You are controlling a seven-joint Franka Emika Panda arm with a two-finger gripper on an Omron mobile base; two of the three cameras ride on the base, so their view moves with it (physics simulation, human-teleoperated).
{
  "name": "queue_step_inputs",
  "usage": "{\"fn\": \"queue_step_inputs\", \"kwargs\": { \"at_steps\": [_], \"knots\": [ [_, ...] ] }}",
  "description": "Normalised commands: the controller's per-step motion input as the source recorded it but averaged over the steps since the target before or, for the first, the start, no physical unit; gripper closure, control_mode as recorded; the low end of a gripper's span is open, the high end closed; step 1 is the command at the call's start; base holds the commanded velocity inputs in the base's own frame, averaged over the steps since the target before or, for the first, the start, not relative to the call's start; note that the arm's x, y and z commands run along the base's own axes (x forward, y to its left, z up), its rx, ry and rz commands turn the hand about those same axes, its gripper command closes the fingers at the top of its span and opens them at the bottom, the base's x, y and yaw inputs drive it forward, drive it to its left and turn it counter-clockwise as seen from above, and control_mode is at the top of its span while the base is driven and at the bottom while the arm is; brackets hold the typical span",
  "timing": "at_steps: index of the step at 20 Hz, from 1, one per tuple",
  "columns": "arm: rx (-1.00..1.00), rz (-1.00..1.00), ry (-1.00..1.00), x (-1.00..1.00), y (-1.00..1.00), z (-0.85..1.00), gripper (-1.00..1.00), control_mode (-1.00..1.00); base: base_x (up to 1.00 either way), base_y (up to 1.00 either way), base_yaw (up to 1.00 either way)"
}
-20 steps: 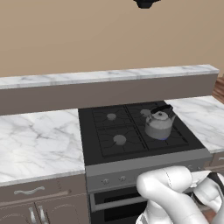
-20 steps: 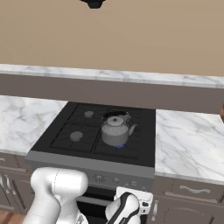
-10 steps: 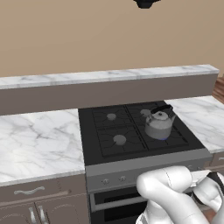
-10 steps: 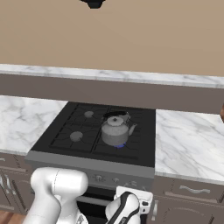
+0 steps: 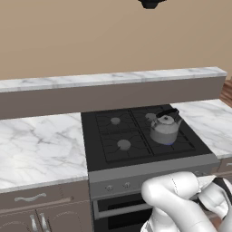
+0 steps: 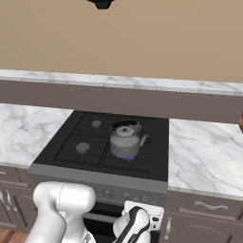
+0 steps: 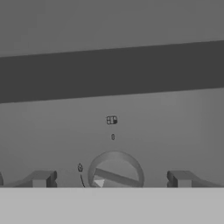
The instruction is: The kettle is done boiling. Turn off the stove, then wait for 300 timesteps before moving the kettle to the dining table.
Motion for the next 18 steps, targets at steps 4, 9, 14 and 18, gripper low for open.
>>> {"fn": "queue_step_inputs", "kwargs": {
  "at_steps": [4, 9, 14, 18],
  "knots": [
    [-0.01, 0.00, 0.01, 0.11, 0.01, 0.00, -1.00, -1.00, 0.00, 0.00, 0.00],
    [-0.01, 0.00, 0.00, 0.12, 0.01, 0.00, -1.00, -1.00, 0.00, 0.00, 0.00],
    [-0.02, 0.00, 0.01, 0.06, 0.07, 0.00, -1.00, -1.00, 0.00, 0.00, 0.00],
    [-0.02, 0.00, 0.00, 0.01, 0.17, 0.00, 1.00, -1.00, 0.00, 0.00, 0.00]
  ]
}}
